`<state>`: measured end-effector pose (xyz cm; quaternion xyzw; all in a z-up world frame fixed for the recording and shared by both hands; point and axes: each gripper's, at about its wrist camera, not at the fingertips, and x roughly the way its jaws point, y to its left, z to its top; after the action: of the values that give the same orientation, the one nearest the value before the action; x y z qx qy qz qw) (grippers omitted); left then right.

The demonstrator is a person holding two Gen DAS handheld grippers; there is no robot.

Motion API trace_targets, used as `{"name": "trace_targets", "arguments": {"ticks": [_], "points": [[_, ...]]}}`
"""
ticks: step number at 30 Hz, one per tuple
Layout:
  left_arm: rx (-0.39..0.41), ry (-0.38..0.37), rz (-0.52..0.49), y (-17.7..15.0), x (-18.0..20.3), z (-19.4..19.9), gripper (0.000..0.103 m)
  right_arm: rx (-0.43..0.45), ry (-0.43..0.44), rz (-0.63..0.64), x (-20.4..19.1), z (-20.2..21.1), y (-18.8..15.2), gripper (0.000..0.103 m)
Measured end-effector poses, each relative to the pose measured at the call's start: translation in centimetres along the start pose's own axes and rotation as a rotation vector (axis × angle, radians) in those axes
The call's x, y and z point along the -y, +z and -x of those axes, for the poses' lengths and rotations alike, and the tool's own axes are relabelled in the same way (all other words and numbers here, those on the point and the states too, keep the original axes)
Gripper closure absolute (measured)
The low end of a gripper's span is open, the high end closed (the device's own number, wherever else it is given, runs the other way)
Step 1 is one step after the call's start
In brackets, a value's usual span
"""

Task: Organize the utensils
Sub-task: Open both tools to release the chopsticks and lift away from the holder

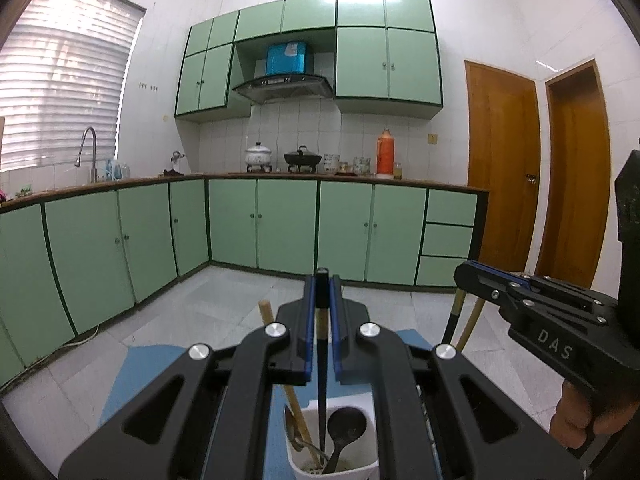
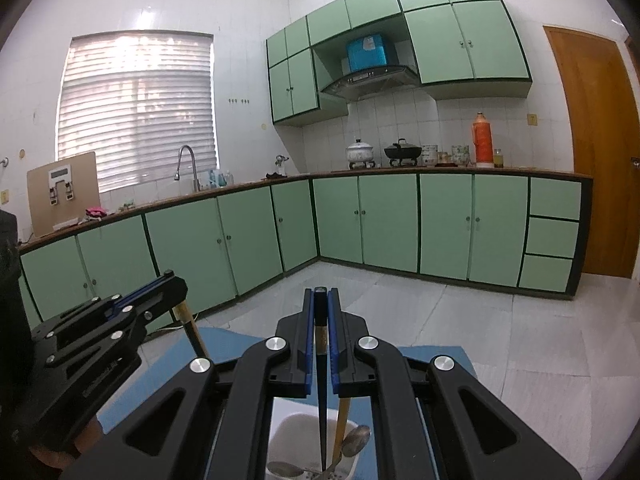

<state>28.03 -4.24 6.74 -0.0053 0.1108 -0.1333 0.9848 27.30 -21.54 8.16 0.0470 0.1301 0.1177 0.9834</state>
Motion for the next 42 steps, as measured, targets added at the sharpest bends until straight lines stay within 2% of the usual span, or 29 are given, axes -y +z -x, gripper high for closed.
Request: {"name": "trace_targets", "arguments": {"ticks": [6,19,22,23,27,31,33,36,37,39,42], "points": [[-0.046,0.010,0.015,-1.4,-0.9,-0.9,0.097,0.004,-0.009,0.006,-0.2,0.1,-1.0,0.096],[-0.045,0.017,0.036,-1.1,-1.3,-0.1,0.096,0.005,-0.027,0.030,-0.4,0.5,-0.9,0.096],[-0.029,0.021,0.033,-0.8,-1.5,0.7,0.083,0.019,-0.031,0.039,-0.5,1.3,-0.9,0.095],[-0.023,0.024,0.031,-0.8,-1.4,1.0,0.073,0.023,-0.031,0.039,-0.6,1.5,-0.8,0.095],[0.013,0.025,0.032,-0.6,-1.3,2.7,0.050,0.064,-0.046,0.043,-0.8,3.2,-0.7,0.081],[0.036,0.014,0.035,-0.5,-1.3,4.3,0.044,0.090,-0.046,0.037,-0.8,4.8,-0.6,0.076],[0.050,0.014,0.037,-0.5,-1.2,5.1,0.034,0.105,-0.050,0.035,-0.8,5.9,-0.8,0.063],[0.067,0.011,0.047,-0.8,-1.2,6.5,0.023,0.129,-0.053,0.033,-0.9,7.4,-1.1,0.055],[0.072,0.009,0.050,-1.0,-1.2,7.0,0.021,0.136,-0.053,0.037,-1.1,8.2,-1.3,0.053],[0.078,0.007,0.053,-1.3,-1.1,7.8,0.016,0.150,-0.058,0.042,-1.3,9.3,-1.8,0.040],[0.085,0.004,0.059,-1.8,-0.9,9.1,0.013,0.172,-0.066,0.045,-1.7,11.1,-2.7,0.029]]}}
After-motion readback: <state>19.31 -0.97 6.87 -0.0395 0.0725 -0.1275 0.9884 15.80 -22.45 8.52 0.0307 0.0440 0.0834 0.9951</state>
